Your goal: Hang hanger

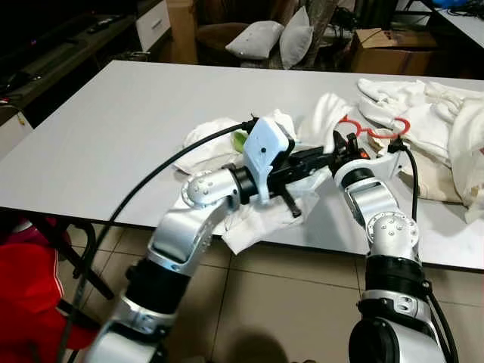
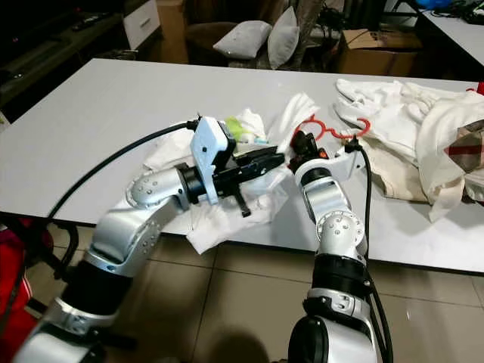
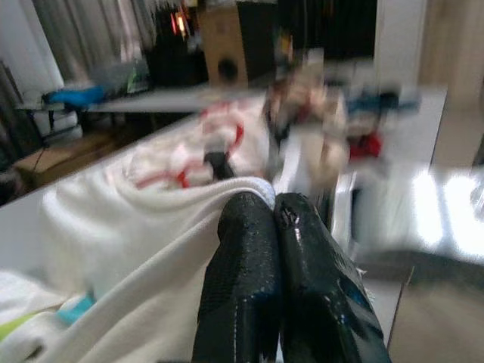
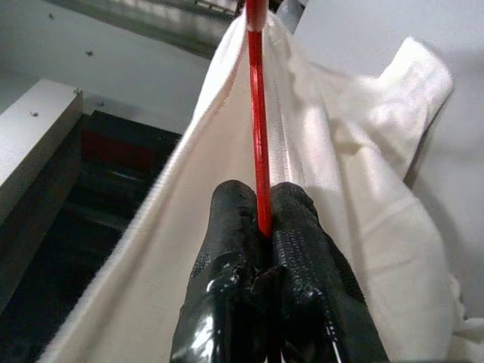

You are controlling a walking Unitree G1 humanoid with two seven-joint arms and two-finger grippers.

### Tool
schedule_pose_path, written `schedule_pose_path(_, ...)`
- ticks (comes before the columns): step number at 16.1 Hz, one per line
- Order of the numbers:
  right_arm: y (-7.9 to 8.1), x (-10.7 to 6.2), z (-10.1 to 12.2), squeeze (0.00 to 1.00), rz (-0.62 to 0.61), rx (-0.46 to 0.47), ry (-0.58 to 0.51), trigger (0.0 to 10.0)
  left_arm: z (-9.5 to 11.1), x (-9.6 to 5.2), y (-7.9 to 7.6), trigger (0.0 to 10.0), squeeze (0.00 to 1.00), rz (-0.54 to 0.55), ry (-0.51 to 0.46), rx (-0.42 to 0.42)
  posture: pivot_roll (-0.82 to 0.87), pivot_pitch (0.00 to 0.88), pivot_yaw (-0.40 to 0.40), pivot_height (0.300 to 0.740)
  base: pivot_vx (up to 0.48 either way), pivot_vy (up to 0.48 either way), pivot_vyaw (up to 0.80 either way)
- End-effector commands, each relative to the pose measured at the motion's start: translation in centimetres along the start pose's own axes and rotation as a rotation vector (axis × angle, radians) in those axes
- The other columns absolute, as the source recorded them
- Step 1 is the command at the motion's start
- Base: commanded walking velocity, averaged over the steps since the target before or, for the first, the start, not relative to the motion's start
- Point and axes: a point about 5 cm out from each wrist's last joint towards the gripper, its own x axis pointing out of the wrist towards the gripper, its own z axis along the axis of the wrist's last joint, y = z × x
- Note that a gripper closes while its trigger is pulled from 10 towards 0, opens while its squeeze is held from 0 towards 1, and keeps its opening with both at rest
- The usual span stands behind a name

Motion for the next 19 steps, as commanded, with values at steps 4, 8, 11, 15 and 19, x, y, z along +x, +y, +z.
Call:
schedule_pose_path(4,1.7,-0.3,0.5,0.00,0.076,0.052,0.014,10.0,-2.5,-0.4,1.6,1.3,0.00,0.157,0.180,0.053,0.01,0.000,0.052,0.740,0.000,0.000,0.00)
schedule_pose_path(8,2.5,-0.9,-0.4,0.00,0.130,0.029,0.100,10.0,-1.7,-0.3,3.6,10.0,0.00,0.295,0.120,-0.016,0.01,0.000,0.051,0.740,0.000,0.000,0.00)
schedule_pose_path(11,2.1,-1.1,0.0,0.00,0.109,0.029,0.087,10.0,-1.6,-0.5,3.1,10.0,1.00,0.215,0.114,-0.076,0.01,0.000,0.052,0.740,0.000,0.000,0.00)
schedule_pose_path(15,1.8,-0.9,1.2,0.00,0.083,-0.019,0.077,10.0,-1.4,-2.1,3.9,10.0,1.00,0.206,0.144,-0.104,0.01,0.000,0.053,0.740,0.000,0.000,0.00)
schedule_pose_path(19,1.9,-0.9,2.4,0.00,0.059,-0.052,0.064,10.0,-1.7,-3.8,4.9,10.0,0.00,0.276,0.164,-0.124,0.01,0.000,0.044,0.740,0.000,0.000,0.00)
